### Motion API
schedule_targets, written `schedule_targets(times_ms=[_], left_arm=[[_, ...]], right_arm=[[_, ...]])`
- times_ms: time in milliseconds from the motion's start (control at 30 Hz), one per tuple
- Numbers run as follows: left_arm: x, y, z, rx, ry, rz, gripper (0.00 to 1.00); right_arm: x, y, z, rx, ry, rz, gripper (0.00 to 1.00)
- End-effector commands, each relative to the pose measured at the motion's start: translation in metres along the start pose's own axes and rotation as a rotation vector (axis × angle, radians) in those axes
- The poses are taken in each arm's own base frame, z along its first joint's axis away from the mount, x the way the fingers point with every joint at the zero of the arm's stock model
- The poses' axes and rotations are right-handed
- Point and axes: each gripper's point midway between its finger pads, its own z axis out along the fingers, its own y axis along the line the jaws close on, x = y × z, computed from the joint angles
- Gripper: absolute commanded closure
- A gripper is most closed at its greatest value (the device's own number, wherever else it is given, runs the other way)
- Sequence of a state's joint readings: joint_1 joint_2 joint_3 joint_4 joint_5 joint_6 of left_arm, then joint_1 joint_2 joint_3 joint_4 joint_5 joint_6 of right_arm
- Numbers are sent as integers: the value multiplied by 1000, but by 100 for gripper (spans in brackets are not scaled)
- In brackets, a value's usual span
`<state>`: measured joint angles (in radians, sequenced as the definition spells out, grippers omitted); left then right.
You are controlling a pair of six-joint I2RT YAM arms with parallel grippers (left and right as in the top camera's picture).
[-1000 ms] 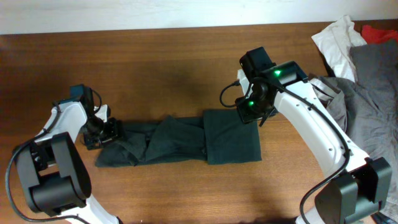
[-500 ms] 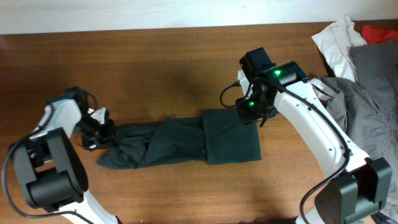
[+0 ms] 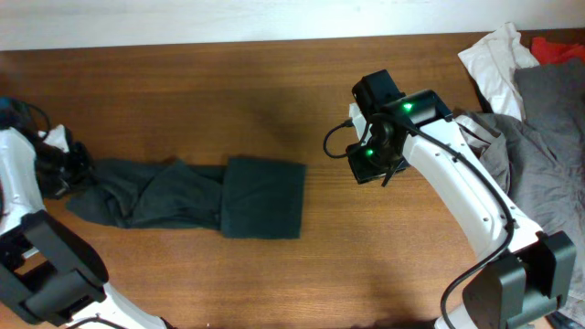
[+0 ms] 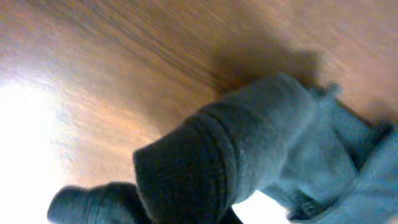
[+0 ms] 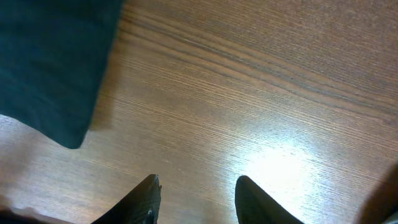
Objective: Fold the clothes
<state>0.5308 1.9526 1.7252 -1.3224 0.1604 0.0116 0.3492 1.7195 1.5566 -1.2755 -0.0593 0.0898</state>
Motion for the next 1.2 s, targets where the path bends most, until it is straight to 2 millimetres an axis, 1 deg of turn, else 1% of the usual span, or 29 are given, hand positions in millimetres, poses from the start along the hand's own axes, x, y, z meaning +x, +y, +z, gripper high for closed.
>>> schedule_targets(times_ms=[0, 100, 167, 333, 400, 500, 633, 767, 833, 1000, 1167], left_arm=[[10, -45, -22, 140, 18, 58, 99], [33, -73, -21, 169, 107, 105, 98], [44, -92, -19, 166, 144, 156, 99], [77, -157, -14, 236, 213, 353, 99], [89, -178, -12, 245, 228, 418, 99], [108, -206, -9, 261, 255, 497, 99], [134, -238, -6, 270, 284, 587, 99], [151, -265, 2, 268, 271, 659, 99], [159, -275, 8, 258, 267, 674, 99], [172, -287, 22, 233, 261, 691, 99], [189, -298, 26, 226, 279, 704, 99]], right_arm=[[-2, -5, -4, 20, -14, 0, 56], [-3, -10, -4, 45, -17, 7, 56], [-4, -19, -5, 67, -20, 49, 56], [-3, -40, -6, 73, -17, 127, 56], [-1, -47, -6, 75, -11, 147, 56], [1, -52, -7, 80, -6, 159, 54], [1, -53, -7, 81, -5, 140, 53], [1, -53, -7, 80, -5, 140, 53], [1, -53, -7, 80, -4, 140, 53], [2, -53, -7, 80, -1, 140, 53], [2, -53, -7, 81, -1, 140, 53]])
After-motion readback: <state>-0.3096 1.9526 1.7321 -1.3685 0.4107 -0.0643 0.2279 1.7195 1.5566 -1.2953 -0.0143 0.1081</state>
